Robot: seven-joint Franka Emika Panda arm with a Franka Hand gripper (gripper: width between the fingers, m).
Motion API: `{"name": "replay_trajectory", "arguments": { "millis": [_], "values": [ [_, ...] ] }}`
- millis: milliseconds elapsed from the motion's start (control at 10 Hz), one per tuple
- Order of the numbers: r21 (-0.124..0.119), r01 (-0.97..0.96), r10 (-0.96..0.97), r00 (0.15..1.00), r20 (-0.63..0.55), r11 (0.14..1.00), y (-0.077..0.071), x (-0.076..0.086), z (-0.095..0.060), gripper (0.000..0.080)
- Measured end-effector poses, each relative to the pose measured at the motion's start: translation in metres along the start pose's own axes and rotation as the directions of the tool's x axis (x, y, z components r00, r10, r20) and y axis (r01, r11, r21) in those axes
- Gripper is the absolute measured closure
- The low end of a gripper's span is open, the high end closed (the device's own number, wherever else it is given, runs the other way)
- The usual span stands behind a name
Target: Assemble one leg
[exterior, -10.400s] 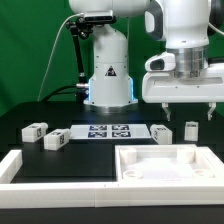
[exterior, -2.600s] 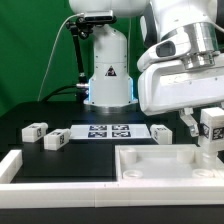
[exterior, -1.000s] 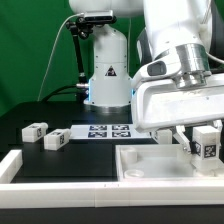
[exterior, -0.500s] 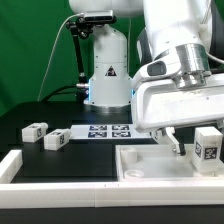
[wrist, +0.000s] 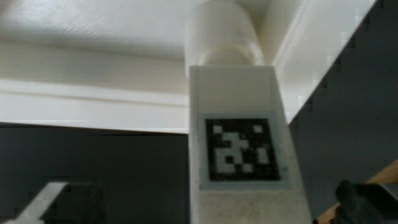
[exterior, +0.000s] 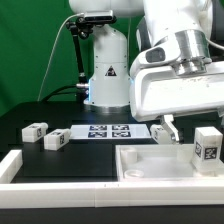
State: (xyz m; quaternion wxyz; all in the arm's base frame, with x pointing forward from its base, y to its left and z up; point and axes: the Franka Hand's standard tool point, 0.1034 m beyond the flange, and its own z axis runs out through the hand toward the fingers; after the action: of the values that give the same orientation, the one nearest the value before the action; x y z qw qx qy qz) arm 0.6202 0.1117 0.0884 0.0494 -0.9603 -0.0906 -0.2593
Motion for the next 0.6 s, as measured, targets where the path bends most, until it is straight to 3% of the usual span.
{"name": "replay_trajectory", "arguments": {
  "millis": [100,200,400,500,600],
  "values": [
    [0.013,0.001,-0.001,0.999,0.039,1.0,-0.002,0.006,-0.004,0.015],
    [0.01,-0.002,0.002,1.0,0.03,1.0,0.001,0.011,-0.004,0.015],
    [0.058,-0.03,0.017,0.975,0.223,0.998,-0.006,0.007,0.003,0.015],
    [0.067,-0.036,0.018,0.967,0.255,0.997,-0.005,0.011,0.005,0.015],
    [0.089,-0.046,0.012,0.934,0.358,0.995,-0.006,0.003,0.008,0.015]
  ]
}}
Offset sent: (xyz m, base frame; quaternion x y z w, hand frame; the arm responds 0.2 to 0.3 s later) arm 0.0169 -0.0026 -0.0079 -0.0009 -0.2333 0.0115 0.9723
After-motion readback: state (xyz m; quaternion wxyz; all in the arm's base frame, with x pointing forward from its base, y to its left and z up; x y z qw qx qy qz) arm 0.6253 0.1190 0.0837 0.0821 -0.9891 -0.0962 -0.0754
